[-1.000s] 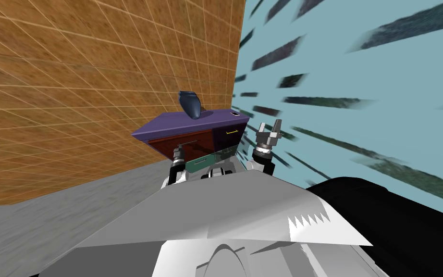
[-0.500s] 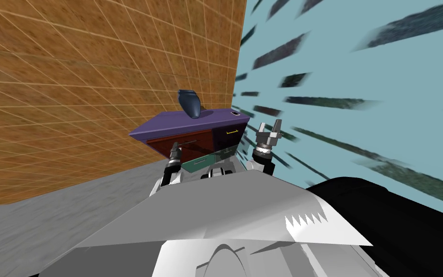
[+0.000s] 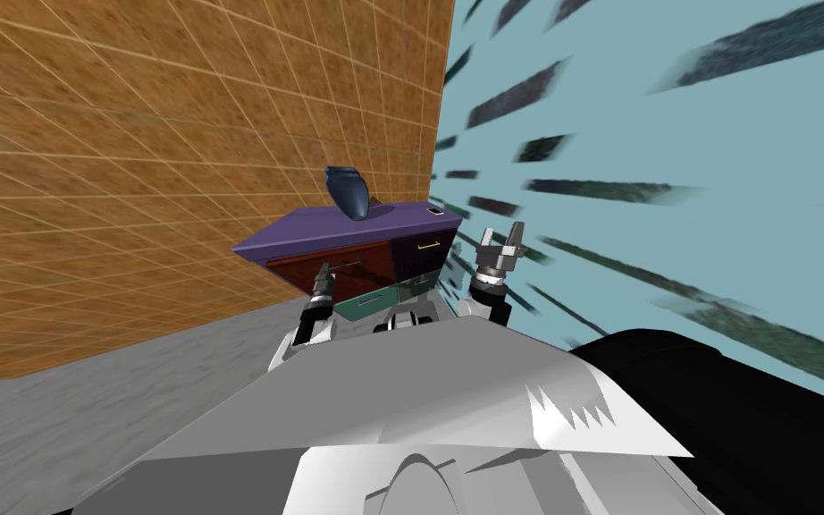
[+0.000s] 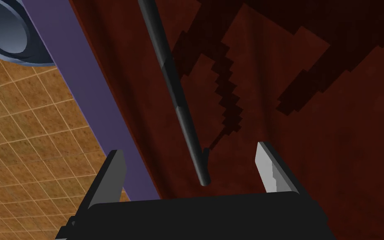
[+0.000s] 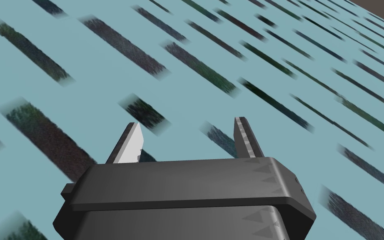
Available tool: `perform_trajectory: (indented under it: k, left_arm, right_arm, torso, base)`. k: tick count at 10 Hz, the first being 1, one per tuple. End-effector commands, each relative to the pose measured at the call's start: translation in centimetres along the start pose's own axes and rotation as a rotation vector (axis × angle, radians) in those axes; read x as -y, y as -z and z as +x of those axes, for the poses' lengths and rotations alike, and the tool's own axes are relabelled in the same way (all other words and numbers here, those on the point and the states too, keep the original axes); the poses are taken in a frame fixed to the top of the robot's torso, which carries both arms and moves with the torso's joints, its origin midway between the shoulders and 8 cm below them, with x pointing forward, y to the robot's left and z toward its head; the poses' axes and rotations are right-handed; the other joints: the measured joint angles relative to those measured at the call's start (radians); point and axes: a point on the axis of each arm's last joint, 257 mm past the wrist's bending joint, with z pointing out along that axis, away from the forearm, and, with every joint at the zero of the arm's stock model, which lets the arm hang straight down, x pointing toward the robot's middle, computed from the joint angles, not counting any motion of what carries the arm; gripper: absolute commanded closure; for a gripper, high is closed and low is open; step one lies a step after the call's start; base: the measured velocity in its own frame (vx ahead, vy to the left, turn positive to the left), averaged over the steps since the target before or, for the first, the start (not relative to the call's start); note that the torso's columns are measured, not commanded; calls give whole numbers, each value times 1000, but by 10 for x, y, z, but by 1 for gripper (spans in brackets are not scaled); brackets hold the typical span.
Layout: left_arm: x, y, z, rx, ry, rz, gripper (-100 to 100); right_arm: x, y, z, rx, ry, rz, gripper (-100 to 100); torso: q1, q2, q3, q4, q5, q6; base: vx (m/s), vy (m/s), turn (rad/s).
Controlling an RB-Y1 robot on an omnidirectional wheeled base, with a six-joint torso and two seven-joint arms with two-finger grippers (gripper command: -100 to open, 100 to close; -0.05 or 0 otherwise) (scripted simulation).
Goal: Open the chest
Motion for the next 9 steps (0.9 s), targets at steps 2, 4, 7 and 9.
perform_trajectory:
  k: [2, 4, 7, 9]
  left_arm:
    - [4, 1, 8, 33, 60, -10, -100]
    - [4, 3, 15, 59, 109, -16, -100]
    - [5, 5, 25, 98, 182, -25, -100]
    - [11, 3, 19, 96, 170, -24, -100]
  right_arm:
    - [0, 0, 0, 0, 0, 0, 0]
    - [0, 0, 0, 0, 0, 0, 0]
    - [0, 0, 0, 0, 0, 0, 0]
    - [0, 0, 0, 0, 0, 0, 0]
  torso:
    - [2, 0, 0, 0, 1, 0]
    - [2, 0, 0, 0, 1, 0]
    - [0, 0, 0, 0, 0, 0]
    - [1, 0, 0, 0, 0, 0]
  base:
    - [-2, -29, 0]
    - [-2, -3, 0]
    - [0, 0, 0]
    - [31, 4, -15]
